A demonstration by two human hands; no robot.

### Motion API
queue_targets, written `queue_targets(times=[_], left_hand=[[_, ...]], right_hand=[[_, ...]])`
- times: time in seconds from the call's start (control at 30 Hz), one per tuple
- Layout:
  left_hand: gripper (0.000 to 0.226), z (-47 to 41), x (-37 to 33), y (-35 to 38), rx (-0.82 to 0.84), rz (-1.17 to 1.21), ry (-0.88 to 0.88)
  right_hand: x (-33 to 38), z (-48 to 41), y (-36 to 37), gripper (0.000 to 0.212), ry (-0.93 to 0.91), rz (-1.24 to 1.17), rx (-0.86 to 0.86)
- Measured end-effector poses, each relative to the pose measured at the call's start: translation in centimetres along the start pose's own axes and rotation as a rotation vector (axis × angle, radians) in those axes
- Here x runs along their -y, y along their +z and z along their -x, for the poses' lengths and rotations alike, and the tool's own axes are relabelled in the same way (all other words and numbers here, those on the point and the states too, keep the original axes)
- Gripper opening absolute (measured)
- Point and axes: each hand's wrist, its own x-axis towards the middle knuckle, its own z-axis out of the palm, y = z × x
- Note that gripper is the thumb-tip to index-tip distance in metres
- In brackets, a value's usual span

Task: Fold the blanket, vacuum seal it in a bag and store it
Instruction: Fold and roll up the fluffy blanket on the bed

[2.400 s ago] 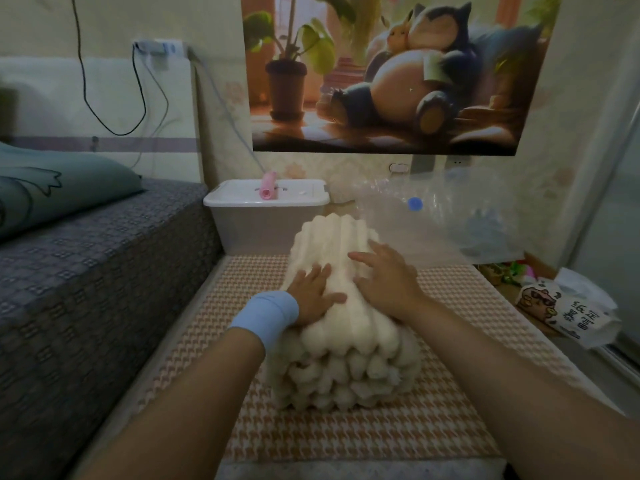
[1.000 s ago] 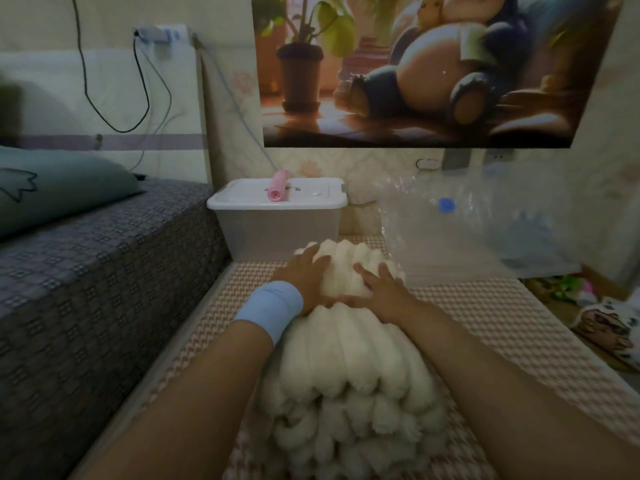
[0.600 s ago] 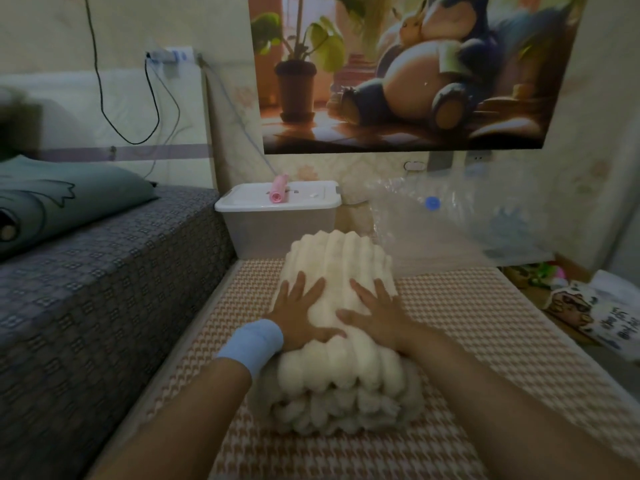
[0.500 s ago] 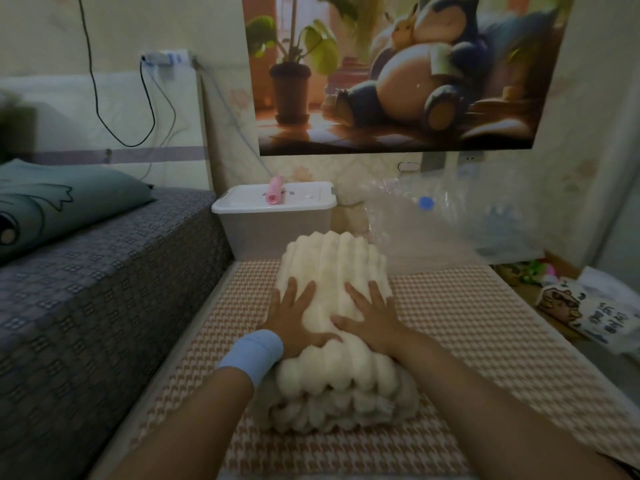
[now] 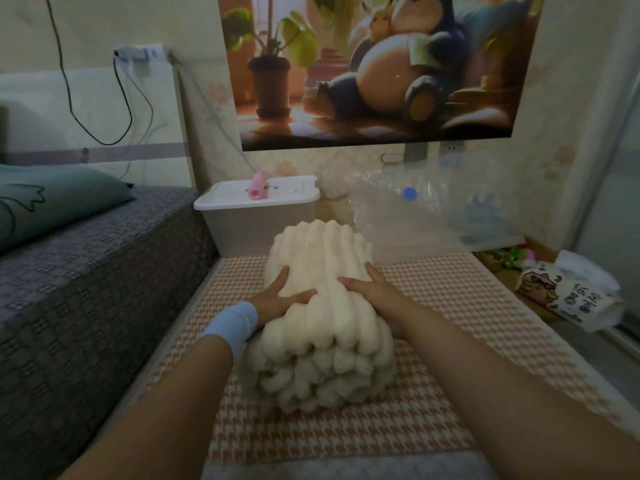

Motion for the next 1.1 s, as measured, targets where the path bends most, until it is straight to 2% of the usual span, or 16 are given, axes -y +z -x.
queue_targets(times=[0.1, 0.27, 0.33, 0.4, 0.53, 0.63, 0.73, 0.83, 0.9, 0.93, 0.97, 1.03, 1.1], left_hand=[[0.123, -0.1, -2.1, 1.6, 0.057, 0.007, 0.082], [0.117, 0.4, -7.4, 7.7, 0.108, 0.09, 0.212], [0.115, 0.2, -10.3, 10.5, 0.136, 0.109, 0.257], [0.112, -0.2, -12.6, 13.2, 0.179, 0.133, 0.267], [0.108, -1.3, -14.7, 17.9, 0.157, -0.013, 0.241], [0.109, -1.7, -15.0, 18.8, 0.114, -0.137, 0.232], [0.11, -1.7, -15.5, 17.8, 0.11, -0.327, 0.212], [0.114, -1.4, -17.0, 16.5, 0.018, -0.566, 0.278], [0.107, -1.5, -17.1, 16.4, -0.041, -0.637, 0.414], [0.099, -1.4, -16.7, 16.7, -0.02, -0.624, 0.45], [0.093, -1.4, -16.0, 17.0, 0.029, -0.572, 0.439], [0.088, -1.7, -14.8, 17.6, 0.114, -0.466, 0.399], [0.089, -2.1, -14.5, 17.3, 0.146, -0.471, 0.392]], right_hand=[[1.5, 1.6, -2.6, 0.127, -0.045, 0.025, -0.043], [3.7, 6.4, -10.8, 0.101, -0.089, 0.207, -0.154], [4.5, 8.4, -14.4, 0.099, -0.099, 0.251, -0.221], [4.3, 9.8, -17.8, 0.098, -0.08, 0.299, -0.295], [2.4, 11.7, -21.7, 0.105, 0.04, 0.447, -0.259], [2.2, 11.1, -22.1, 0.095, 0.094, 0.747, -0.243], [4.5, 10.5, -20.3, 0.093, -0.005, 1.025, -0.306], [4.8, 9.7, -18.2, 0.078, -0.051, 1.14, -0.238], [3.5, 9.0, -17.3, 0.088, 0.044, 1.217, -0.108], [2.9, 8.4, -17.3, 0.102, 0.077, 1.253, -0.071], [2.7, 7.9, -17.2, 0.107, 0.105, 1.256, -0.055], [3.1, 7.9, -17.0, 0.081, 0.13, 1.286, -0.015], [4.0, 8.4, -16.5, 0.055, 0.103, 1.314, 0.026]])
